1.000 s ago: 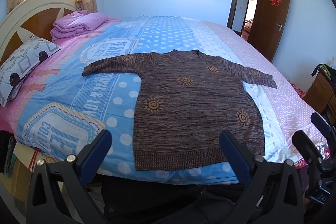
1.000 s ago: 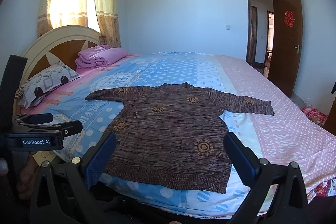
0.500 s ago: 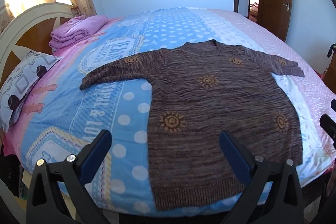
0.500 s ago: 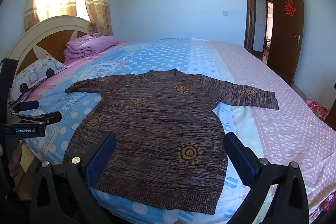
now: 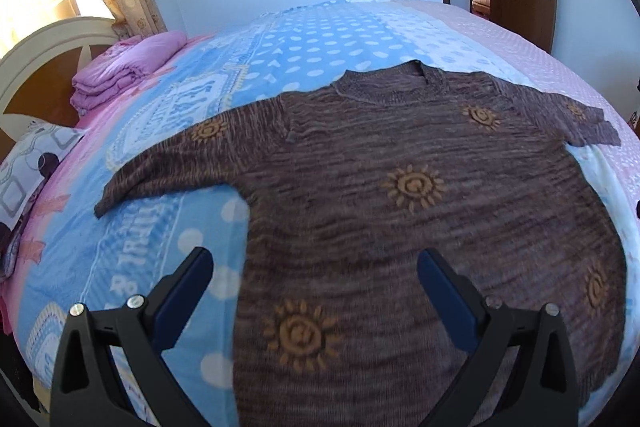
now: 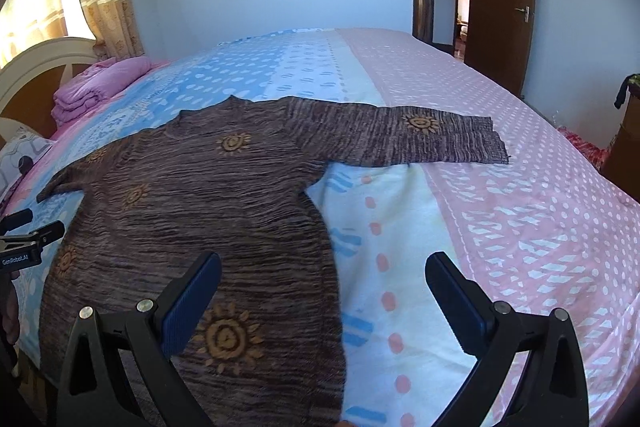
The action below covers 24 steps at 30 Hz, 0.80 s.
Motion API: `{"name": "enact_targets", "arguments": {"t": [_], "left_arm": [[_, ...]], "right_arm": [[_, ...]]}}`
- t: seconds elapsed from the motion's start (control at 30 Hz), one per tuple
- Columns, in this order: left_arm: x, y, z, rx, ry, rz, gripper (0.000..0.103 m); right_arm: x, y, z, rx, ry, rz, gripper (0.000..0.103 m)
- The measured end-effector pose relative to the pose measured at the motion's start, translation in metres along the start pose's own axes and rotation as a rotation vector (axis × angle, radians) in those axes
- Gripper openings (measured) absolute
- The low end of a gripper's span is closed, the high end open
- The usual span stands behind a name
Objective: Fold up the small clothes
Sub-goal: 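Move the right gripper to the sweater sleeve cuff and grasp it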
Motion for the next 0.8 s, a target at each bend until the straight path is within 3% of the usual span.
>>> {"name": "enact_targets", "arguments": {"t": [0.43, 0.5, 0.63, 0.8], "left_arm": [[0.071, -0.039, 0.029, -0.056, -0.147, 0.019, 0.103], [0.078, -0.039, 0.036, -0.075, -0.15, 0.031, 0.103], [0.089, -0.038, 0.047, -0.098, -0.169, 0.053, 0.103], [0.099, -0.031, 0.049, -0.114, -0.159, 0.076, 0.103]], "right_arm": [[0.072, -0.062, -0.14, 0.271, 0.097, 0.04, 0.101], [0.082, -0.07, -0.16, 0.328, 0.097, 0.055, 0.091], [0.104, -0.088, -0.189, 0.412, 0.082, 0.088, 0.085], [0.132, -0.101, -0.217, 0.51, 0.085, 0.131, 0.065]]}}
Point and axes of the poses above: each gripper's, at about its wrist camera, not at the fingertips, and x roughly the way its jaws point, z to its left, y to its underside, the point moved 8 cm from there along x, roughly the way its jaws point, and after that the axes turned 2 degrees about z, right-handed, at the moved point
